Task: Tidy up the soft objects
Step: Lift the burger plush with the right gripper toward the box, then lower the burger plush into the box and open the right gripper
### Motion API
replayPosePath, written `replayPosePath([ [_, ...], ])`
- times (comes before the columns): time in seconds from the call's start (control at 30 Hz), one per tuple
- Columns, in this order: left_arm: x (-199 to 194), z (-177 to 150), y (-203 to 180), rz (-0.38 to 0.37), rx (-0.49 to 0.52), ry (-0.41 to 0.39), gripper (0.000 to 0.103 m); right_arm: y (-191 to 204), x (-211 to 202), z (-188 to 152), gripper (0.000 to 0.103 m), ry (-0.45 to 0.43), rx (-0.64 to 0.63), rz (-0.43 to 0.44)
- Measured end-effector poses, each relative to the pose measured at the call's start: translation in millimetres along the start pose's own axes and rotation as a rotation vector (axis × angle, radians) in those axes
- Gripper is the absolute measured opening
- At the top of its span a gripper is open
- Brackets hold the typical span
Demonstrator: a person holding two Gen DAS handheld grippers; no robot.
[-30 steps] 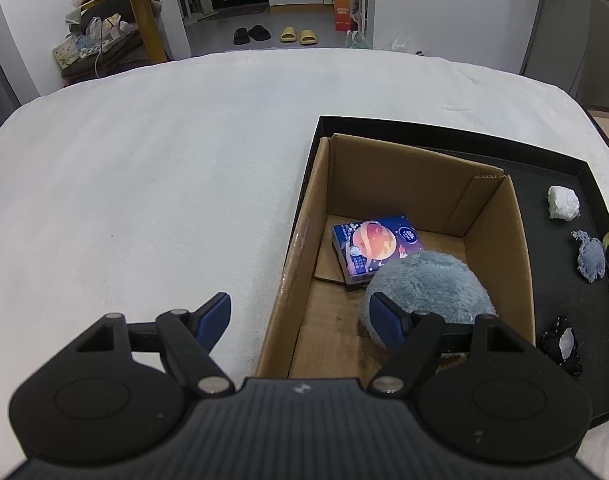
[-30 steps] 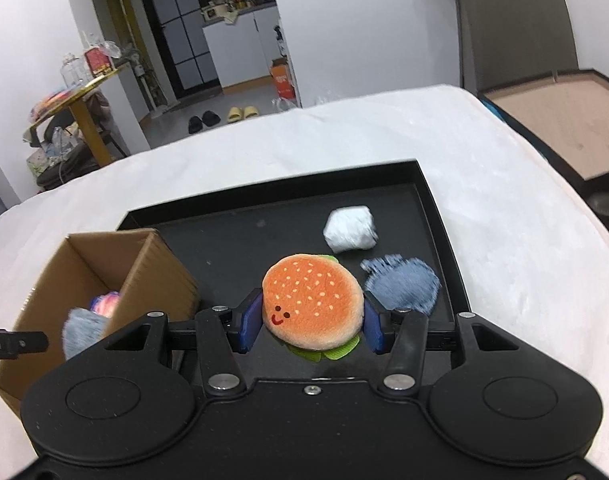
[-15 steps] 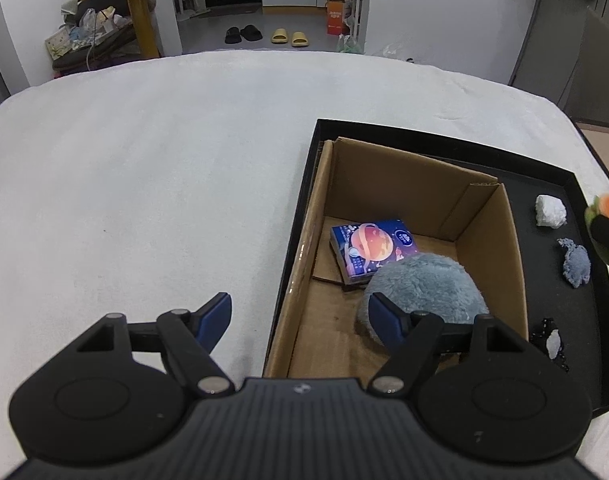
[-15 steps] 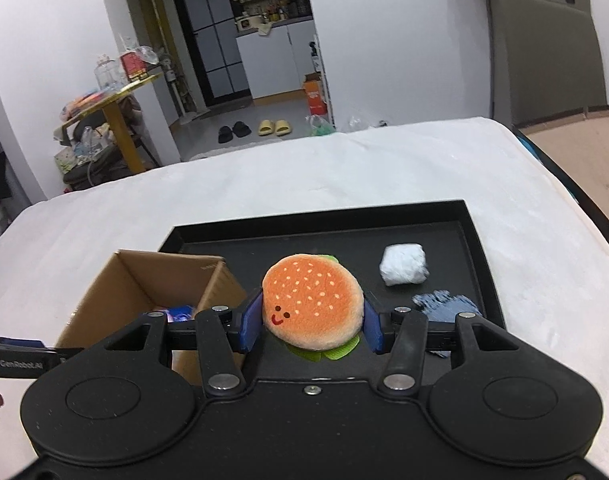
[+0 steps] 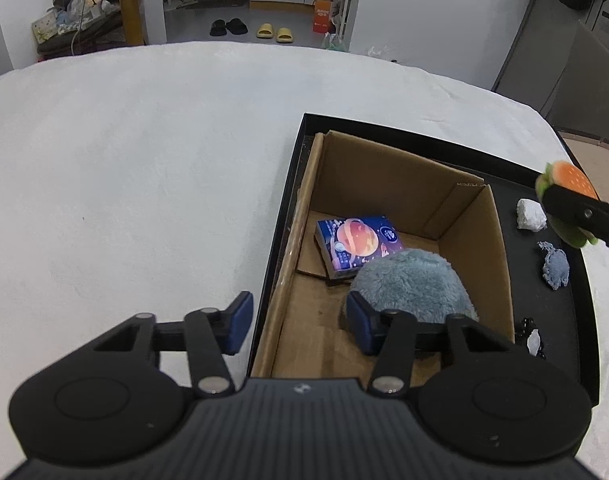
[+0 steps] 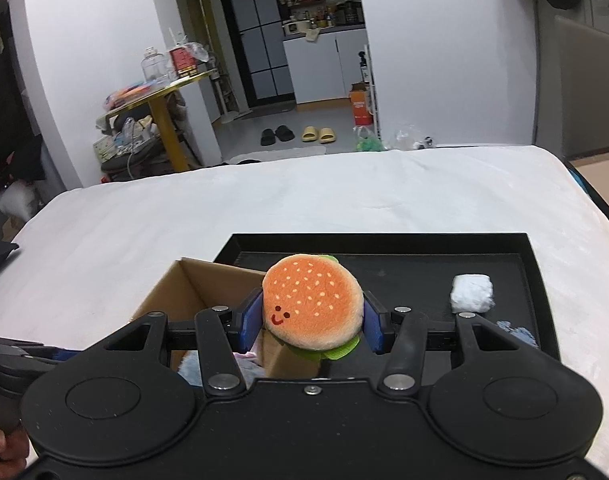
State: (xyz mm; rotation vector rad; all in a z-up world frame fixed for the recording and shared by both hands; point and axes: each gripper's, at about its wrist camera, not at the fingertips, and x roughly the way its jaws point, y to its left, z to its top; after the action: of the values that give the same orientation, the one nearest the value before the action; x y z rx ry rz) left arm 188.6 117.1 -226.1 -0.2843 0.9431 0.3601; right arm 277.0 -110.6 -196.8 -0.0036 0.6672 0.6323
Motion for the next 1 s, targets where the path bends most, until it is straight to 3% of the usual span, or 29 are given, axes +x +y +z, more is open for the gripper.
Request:
replayPosePath([
  [0.2,6.0,-3.5,8.2,-0.027,-0.024,0.027,0.024,18.0,5.8,2.3,0.050,0.006,-0.029,0.023],
  [0.4,5.7,-4.1,17.0,-0.032,-0.034,0.032,0.013,35.0,13.2,3.3,0.050,0.019,-0.052,0.048],
  [0.63,5.9,-4.7,26.1,-0.055,-0.049,0.043,0.011,53.6,26.4,4.6,0.051,0.026,-0.079,0.060],
  [0.7,5.7,-4.2,27.1,-0.060,-0.050,0.047,0.011,56.0,28.4,5.0,0.059,0.019,-0.075,0.047],
  [0.8,6.1,-4.1,27.5,-0.066,-0.050,0.050,0.011,54.0,28.2,3.2,0.063,0.020,-0.057,0.041],
  [1.0,8.4,-3.4,28.4,-0.070,-0.059,0.052,0.012,47.7,24.3,-1.1,0.064,0.030,-0.039,0.014],
])
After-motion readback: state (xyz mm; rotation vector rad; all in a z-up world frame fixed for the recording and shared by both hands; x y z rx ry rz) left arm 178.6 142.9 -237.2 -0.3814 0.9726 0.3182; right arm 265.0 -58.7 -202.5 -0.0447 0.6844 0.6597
